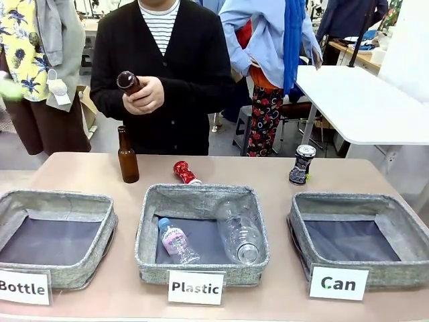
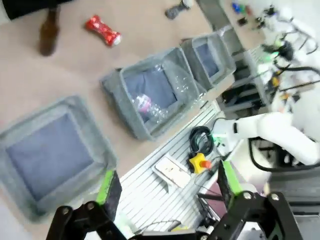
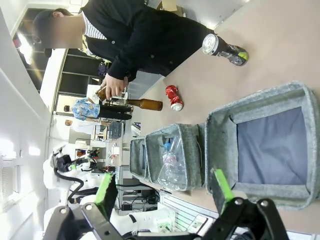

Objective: Sort the can waste into the basket.
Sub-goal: Pick up the can waste from the table and place it in the right Fabric basket.

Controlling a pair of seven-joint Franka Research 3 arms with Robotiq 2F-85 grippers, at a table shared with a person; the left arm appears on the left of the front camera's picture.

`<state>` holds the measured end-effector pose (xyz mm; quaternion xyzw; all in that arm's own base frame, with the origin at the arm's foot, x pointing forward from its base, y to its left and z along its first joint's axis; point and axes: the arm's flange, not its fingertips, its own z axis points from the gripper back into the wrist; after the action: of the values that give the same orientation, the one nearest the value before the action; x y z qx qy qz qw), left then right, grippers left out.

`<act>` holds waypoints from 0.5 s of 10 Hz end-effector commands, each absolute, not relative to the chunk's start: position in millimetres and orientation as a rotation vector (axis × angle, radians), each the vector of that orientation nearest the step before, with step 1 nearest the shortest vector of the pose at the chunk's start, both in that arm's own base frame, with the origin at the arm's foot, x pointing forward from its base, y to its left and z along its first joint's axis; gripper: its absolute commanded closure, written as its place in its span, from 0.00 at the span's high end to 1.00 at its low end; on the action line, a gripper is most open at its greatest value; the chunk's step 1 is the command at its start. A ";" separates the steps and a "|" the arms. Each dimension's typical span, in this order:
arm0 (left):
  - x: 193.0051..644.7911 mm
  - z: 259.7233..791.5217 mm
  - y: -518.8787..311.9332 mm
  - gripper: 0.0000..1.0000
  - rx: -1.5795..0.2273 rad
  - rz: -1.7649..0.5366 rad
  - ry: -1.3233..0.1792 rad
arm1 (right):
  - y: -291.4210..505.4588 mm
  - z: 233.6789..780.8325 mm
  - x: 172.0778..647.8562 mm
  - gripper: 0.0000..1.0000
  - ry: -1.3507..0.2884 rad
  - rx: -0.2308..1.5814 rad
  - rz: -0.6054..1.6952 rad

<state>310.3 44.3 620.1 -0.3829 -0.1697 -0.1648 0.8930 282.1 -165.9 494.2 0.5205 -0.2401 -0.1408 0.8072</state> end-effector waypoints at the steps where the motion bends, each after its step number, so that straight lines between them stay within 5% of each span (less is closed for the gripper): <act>1: 252.3 615.8 124.0 1.00 -0.846 -0.174 -0.467 | -166.1 496.0 285.1 1.00 -0.547 1.129 -0.279; 5: 175.4 585.7 235.7 1.00 -1.031 0.230 -0.648 | -166.1 496.0 285.1 1.00 -0.547 1.129 -0.279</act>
<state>165.8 241.6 591.4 -0.4554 -0.2805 0.0955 0.8395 282.1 -166.0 494.2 0.5205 -0.2402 -0.1408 0.8072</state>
